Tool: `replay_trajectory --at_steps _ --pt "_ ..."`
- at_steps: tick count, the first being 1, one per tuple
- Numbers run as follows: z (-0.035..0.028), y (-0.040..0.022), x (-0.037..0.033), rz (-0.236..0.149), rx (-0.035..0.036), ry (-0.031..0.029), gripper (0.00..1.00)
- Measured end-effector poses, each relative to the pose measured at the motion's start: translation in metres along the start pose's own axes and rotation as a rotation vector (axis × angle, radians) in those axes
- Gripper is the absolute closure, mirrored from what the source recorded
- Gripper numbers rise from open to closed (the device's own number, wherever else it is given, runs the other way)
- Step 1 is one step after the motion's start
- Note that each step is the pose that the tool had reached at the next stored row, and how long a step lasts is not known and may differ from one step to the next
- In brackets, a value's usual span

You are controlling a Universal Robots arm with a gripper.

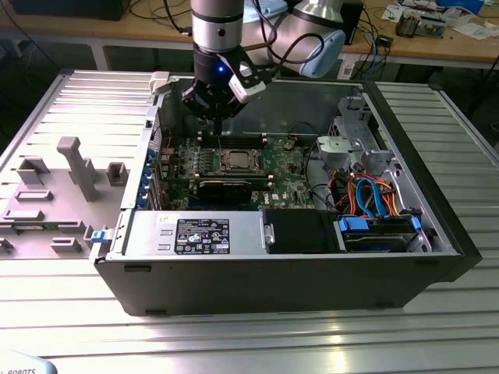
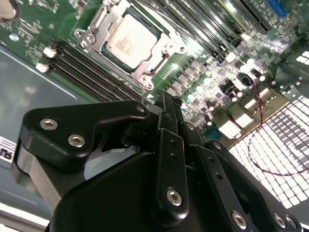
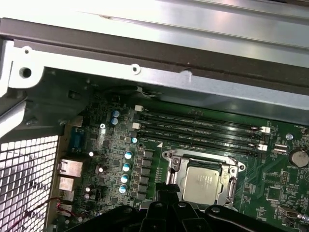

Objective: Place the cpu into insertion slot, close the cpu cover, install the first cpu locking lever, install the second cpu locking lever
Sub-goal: 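Install the first cpu locking lever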

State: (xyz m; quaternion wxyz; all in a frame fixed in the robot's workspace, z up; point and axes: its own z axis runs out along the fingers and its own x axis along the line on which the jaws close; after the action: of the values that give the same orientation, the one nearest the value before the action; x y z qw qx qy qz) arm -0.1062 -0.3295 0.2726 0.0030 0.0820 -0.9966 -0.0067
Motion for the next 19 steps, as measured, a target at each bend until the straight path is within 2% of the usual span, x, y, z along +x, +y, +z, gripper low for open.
replay_trajectory --at_steps 2,10,14,18,19 --pt "0.0002 0.0004 0.0025 0.001 -0.0001 -0.0001 0.89" --pt "0.0004 0.0014 0.0030 0.012 0.0004 -0.0004 0.89" --pt "0.0020 0.0032 0.0090 0.015 -0.0001 -0.0004 0.89" --pt "0.0029 0.0037 0.0089 0.052 -0.0002 -0.0008 0.89" --pt "0.0033 0.0040 0.0090 0.056 -0.0034 -0.0014 0.89"
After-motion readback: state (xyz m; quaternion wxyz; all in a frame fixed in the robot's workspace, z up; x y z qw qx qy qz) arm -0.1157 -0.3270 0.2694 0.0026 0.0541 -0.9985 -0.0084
